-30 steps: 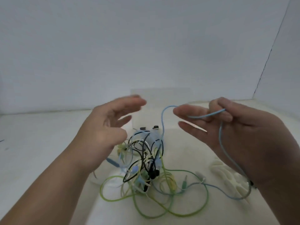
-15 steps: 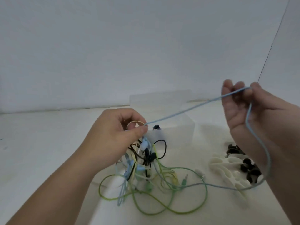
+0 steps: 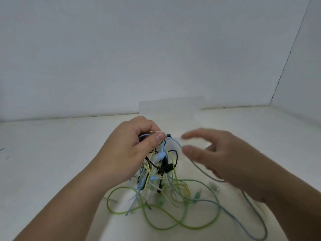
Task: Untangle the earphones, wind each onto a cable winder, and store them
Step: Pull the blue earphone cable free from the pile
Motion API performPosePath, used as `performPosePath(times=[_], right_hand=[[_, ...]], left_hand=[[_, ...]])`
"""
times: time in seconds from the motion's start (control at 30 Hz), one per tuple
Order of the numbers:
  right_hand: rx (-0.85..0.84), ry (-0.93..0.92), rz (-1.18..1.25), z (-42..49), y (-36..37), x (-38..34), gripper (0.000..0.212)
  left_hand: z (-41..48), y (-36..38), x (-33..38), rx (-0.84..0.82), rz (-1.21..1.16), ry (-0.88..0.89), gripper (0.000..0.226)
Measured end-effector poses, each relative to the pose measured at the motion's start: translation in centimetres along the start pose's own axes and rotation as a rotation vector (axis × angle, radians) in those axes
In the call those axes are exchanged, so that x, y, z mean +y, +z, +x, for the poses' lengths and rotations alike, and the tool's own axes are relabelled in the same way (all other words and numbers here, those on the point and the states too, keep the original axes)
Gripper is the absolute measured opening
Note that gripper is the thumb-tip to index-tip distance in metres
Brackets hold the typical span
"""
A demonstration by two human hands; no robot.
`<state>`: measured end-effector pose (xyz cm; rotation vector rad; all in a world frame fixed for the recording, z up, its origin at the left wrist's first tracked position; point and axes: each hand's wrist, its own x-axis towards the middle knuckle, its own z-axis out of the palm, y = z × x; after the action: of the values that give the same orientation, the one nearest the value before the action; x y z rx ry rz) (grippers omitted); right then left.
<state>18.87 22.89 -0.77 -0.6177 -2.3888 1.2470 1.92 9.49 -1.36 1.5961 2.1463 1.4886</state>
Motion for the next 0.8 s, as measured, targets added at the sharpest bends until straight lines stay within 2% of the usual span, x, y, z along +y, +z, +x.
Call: performPosePath(times=[0.03, 0.1, 0.27, 0.37, 0.43, 0.5, 0.57, 0.67, 0.8], right_hand=[[-0.054, -0.017, -0.036, -0.1, 0.3, -0.2, 0.028], [-0.039, -0.069, -0.072, -0.2, 0.5, -0.6, 0.027], [0.298, -0.154, -0.014, 0.2, 0.0, -0.2, 0.034], [0.405, -0.19, -0.007, 0.3, 0.2, -0.1, 0.033], [0.395, -0.161, 0.147, 0.4, 0.4, -0.3, 0.031], [0.283, -0.117, 0.44, 0.3, 0.5, -0.8, 0.032], [0.163, -0.061, 0.666, 0.1, 0.7, -1.3, 0.03], [0.131, -0.024, 0.757, 0.0, 0.8, -1.5, 0.031], [0.199, -0.021, 0.797, 0.2, 0.9, -1.5, 0.035]], left_hand=[[0.0, 0.1, 0.0, -0.019, -0.017, 0.004, 0.02], [-0.1, 0.2, 0.0, -0.045, -0.053, 0.003, 0.022], [-0.2, 0.2, 0.6, -0.035, -0.11, -0.02, 0.028], [-0.3, 0.0, 0.3, -0.097, -0.101, 0.002, 0.041], [-0.3, -0.2, 0.4, -0.107, -0.139, -0.004, 0.038], [-0.2, -0.3, 0.9, -0.135, -0.233, -0.012, 0.023], [-0.2, -0.4, 1.0, -0.142, -0.279, -0.008, 0.036], [-0.1, -0.6, 0.7, -0.064, -0.273, -0.036, 0.037], [0.2, -0.9, 0.3, 0.094, -0.016, -0.022, 0.026]])
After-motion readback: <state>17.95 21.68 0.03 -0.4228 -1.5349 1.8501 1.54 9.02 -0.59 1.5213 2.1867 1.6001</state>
